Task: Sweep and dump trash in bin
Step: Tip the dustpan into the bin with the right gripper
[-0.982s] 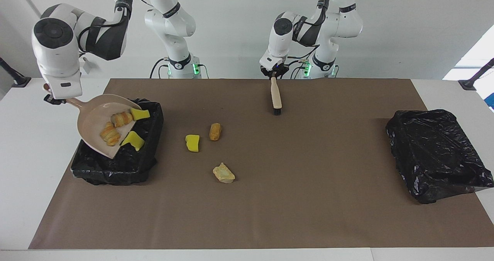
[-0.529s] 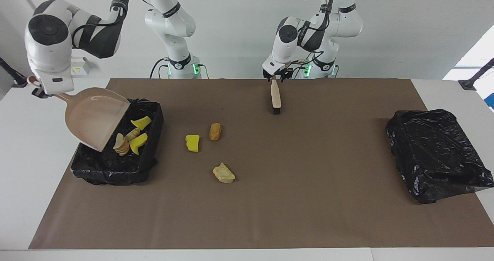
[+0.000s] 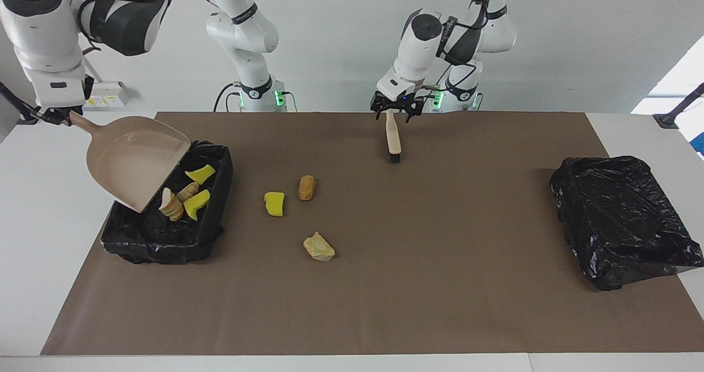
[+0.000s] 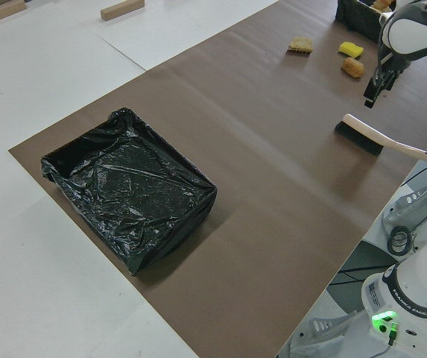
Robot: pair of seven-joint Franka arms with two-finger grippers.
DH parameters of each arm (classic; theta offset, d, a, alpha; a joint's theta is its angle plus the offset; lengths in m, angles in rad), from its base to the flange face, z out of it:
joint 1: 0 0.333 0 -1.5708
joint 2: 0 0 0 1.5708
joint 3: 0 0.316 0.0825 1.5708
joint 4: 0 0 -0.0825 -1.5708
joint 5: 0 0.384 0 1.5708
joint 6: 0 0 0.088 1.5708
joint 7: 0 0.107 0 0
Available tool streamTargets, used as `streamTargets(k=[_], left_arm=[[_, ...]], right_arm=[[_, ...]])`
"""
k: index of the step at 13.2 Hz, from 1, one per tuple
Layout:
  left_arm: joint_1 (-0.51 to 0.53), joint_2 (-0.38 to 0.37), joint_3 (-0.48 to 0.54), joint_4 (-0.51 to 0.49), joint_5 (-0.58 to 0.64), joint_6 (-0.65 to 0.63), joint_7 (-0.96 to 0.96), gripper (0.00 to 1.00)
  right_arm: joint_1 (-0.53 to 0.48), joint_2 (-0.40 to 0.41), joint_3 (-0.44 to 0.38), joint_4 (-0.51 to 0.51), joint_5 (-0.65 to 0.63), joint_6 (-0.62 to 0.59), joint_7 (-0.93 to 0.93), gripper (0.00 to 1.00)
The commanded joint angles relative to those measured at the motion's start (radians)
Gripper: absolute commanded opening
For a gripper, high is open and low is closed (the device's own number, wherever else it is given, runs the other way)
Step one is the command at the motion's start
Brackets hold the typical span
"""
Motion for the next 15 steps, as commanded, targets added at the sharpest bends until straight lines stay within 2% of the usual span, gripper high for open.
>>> streamTargets(k=[1, 4, 7, 9, 13, 15], left_arm=[[0.002, 0.083, 0.147, 0.138, 0.138, -0.057, 0.123, 1.0], [0.002, 0.204, 0.33, 0.343, 0.209, -0.121, 0.322, 1.0], [0.011, 0.255, 0.433, 0.537, 0.249, -0.257, 0.438, 1.0], [0.01, 0.253, 0.476, 0.63, 0.27, -0.331, 0.459, 1.0], [0.011, 0.29, 0.512, 0.807, 0.299, -0.513, 0.463, 1.0], [0.011, 0.302, 0.513, 0.838, 0.312, -0.537, 0.461, 1.0]], right_arm=[[0.049, -0.024, 0.031, -0.036, 0.11, -0.018, 0.2, 0.0], [0.18, 0.001, 0.033, -0.056, 0.222, 0.001, 0.508, 0.0], [0.341, 0.056, 0.033, -0.053, 0.277, 0.068, 0.821, 0.0], [0.441, 0.104, 0.033, -0.048, 0.285, 0.132, 1.027, 0.0], [0.602, 0.193, 0.033, -0.033, 0.391, 0.29, 1.403, 0.0], [0.687, 0.272, 0.033, 0.002, 0.39, 0.355, 1.571, 0.0]])
